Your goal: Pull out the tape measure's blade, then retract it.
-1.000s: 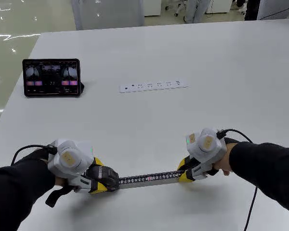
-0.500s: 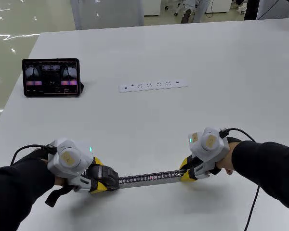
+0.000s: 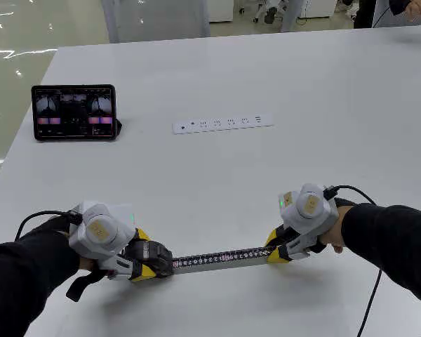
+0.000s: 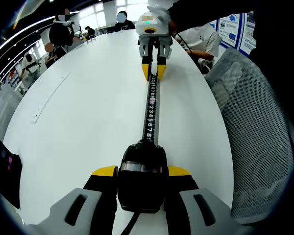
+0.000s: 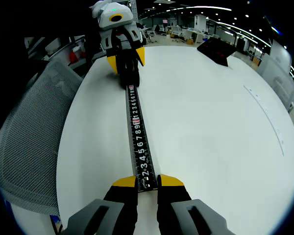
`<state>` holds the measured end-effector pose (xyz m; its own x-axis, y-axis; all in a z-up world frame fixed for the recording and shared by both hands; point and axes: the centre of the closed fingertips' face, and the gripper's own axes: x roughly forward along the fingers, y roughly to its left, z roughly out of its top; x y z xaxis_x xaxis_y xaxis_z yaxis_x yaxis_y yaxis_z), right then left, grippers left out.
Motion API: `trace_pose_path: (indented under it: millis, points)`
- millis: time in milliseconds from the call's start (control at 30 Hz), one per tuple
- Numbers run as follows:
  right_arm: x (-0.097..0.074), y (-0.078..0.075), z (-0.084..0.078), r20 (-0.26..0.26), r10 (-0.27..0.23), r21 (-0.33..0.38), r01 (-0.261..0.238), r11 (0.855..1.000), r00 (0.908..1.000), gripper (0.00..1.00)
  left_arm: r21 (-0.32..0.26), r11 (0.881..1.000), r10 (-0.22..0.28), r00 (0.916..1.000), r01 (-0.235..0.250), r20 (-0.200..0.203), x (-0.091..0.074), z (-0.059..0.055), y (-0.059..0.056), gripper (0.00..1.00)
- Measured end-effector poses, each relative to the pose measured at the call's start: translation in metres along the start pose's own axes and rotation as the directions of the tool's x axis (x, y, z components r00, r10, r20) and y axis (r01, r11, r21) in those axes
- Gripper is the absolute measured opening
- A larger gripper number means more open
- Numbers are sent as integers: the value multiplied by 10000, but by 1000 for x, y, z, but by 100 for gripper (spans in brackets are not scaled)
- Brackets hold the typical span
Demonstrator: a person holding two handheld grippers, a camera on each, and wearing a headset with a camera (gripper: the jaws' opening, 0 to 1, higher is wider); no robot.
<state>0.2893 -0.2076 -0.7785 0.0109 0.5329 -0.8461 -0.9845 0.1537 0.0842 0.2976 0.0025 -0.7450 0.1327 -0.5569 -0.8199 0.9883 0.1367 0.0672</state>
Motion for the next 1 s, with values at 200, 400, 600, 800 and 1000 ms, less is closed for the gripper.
trace_pose_path:
  millis: [200,400,600,800,1000]
  points:
    - [-2,0,-2,-3,-19,37,19,10000,10000,10,8,10000,1,10000,-1,-5,0,0,0,32]
    - [-4,-1,-4,-24,-29,14,29,10000,10000,10,4,10000,2,10000,-2,-9,1,-1,0,32]
    - [-6,-1,-7,-39,-51,50,51,10000,10000,10,-18,10000,12,10000,-12,-6,0,-1,0,32]
    - [-7,0,-9,-67,-44,68,44,10000,10000,10,1,10000,11,10000,-11,-16,1,-2,1,32]
    - [-10,-1,-13,-85,-45,102,46,9999,10000,10,-2,10000,17,10000,-17,-20,1,-1,0,32]
